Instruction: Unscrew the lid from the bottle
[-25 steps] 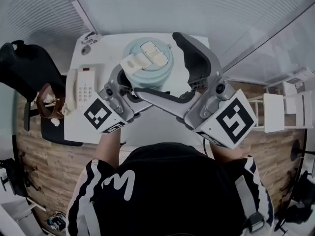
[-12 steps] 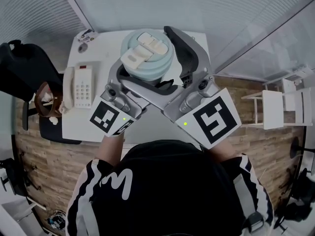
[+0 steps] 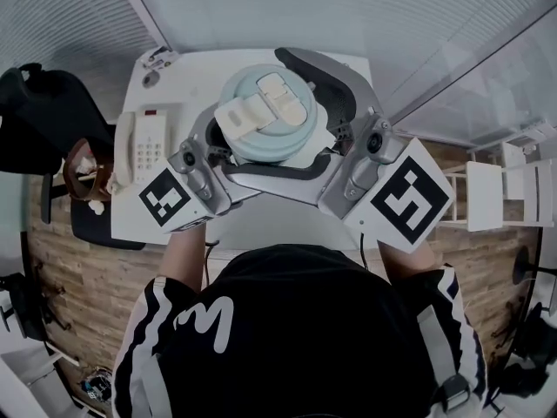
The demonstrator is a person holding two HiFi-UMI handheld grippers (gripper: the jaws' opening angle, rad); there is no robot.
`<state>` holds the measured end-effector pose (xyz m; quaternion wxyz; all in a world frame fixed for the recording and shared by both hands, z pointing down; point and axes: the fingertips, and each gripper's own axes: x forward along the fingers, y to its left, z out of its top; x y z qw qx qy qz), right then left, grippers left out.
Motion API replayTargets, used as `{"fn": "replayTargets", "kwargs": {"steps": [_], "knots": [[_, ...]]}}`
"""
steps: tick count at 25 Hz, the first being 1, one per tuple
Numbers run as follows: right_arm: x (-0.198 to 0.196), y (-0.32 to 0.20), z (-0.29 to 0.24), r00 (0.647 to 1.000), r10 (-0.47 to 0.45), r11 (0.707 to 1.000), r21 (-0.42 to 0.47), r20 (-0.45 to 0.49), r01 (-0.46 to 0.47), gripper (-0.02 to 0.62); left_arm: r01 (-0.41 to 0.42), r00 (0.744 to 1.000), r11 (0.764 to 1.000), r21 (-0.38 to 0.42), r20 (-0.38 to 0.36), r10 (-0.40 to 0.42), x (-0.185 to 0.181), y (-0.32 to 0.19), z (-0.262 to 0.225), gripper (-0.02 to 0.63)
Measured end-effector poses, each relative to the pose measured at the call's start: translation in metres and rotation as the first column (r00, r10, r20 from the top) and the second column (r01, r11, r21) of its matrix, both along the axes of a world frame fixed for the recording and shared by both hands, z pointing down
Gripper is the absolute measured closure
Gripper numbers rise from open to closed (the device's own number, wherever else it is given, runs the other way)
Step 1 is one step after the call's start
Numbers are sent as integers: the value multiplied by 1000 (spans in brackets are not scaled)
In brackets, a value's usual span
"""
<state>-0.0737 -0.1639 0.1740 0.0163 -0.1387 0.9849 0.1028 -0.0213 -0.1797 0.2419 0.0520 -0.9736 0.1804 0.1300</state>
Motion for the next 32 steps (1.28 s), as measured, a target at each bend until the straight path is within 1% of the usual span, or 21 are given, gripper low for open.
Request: {"fn": "replayTargets", "kwargs": {"steps": [2, 5, 9, 13, 14, 16, 19, 20, 22, 23, 24, 25, 26, 27, 28, 30, 32], "knots": [[-3, 13, 0, 996, -84, 996, 9, -30, 84, 109, -81, 997, 997, 4, 17, 81, 5, 12, 1, 166], [-5, 28, -2, 981, -189, 982, 11, -51, 190, 88, -189, 982, 982, 4, 29, 189, 11, 26, 0, 166], [-10, 26, 0, 961, -270, 963, -10, -52, 270, 85, -277, 961, 961, -19, 16, 277, 7, 24, 2, 166], [2, 50, -6, 931, -361, 933, -19, -55, 360, 85, -368, 929, 929, -27, 14, 369, 17, 48, -5, 166], [5, 55, -8, 918, -394, 919, -24, -53, 393, 86, -391, 920, 920, -29, 9, 392, 18, 52, -6, 166], [7, 63, -10, 881, -472, 882, -30, -47, 471, 87, -429, 903, 903, -31, 2, 429, 19, 59, -8, 166], [9, 72, -12, 822, -568, 823, -38, -42, 567, 87, -462, 887, 886, -33, -1, 462, 20, 65, -9, 166], [10, 74, -12, 800, -599, 801, -43, -39, 598, 87, -474, 881, 880, -33, -4, 474, 20, 66, -10, 166], [15, 78, -14, 744, -667, 744, -53, -27, 666, 97, -498, 867, 867, -30, -7, 498, 20, 70, -12, 166], [17, 80, -16, 718, -696, 717, -56, -21, 694, 101, -505, 863, 863, -29, -7, 505, 20, 72, -13, 166], [18, 81, -17, 699, -715, 698, -59, -16, 714, 104, -507, 862, 862, -28, -8, 507, 20, 73, -13, 166], [18, 81, -18, 690, -724, 689, -60, -13, 722, 106, -504, 864, 863, -27, -12, 504, 20, 73, -14, 166], [17, 80, -19, 693, -721, 692, -59, -11, 720, 106, -497, 868, 867, -25, -18, 497, 19, 72, -14, 166], [15, 77, -20, 707, -707, 706, -55, -5, 706, 106, -484, 875, 875, -22, -28, 483, 18, 69, -15, 166], [14, 72, -22, 733, -681, 732, -46, 4, 680, 106, -464, 885, 885, -20, -40, 463, 16, 66, -16, 166], [15, 58, -26, 803, -595, 803, -23, 27, 596, 106, -399, 916, 917, -18, -56, 398, 11, 55, -16, 166], [19, 40, -30, 876, -480, 877, -10, 56, 481, 106, -303, 952, 953, -22, -47, 302, 5, 40, -14, 166]]}}
